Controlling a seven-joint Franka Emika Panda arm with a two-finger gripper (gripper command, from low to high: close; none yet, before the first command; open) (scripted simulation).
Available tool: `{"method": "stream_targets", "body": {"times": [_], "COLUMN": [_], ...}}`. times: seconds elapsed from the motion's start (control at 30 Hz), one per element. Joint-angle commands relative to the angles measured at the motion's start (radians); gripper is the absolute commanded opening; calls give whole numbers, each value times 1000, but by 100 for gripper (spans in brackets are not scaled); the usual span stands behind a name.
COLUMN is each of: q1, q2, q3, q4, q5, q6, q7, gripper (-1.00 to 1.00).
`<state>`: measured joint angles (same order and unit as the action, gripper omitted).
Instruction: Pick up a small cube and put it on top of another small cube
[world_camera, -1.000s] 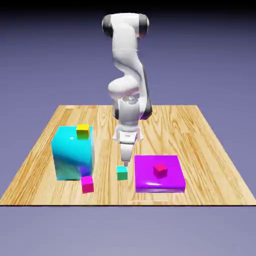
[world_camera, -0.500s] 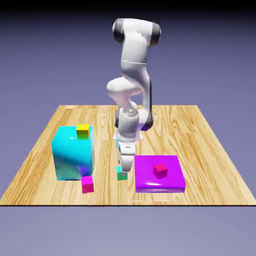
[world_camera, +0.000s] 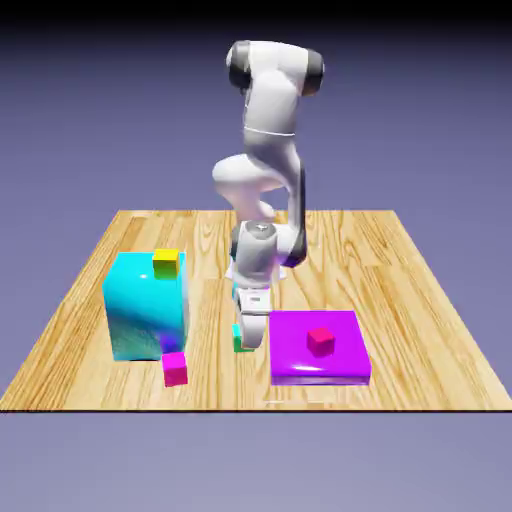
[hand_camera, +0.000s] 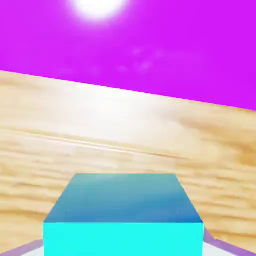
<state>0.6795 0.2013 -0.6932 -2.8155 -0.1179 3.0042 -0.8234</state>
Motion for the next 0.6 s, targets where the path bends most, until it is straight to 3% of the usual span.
{"method": "stream_targets", "body": {"times": [0.0,0.3,0.57], "q1": [30,255,-34], "q2": [-18,-153,-51], "q3": [-36,-308,-174], "q4": [-3,-24,232], "q5": [-27,-231,5], "q6": [-14,-125,-341], "q7": [19,161,297], "gripper": [-100,-100,-100]}}
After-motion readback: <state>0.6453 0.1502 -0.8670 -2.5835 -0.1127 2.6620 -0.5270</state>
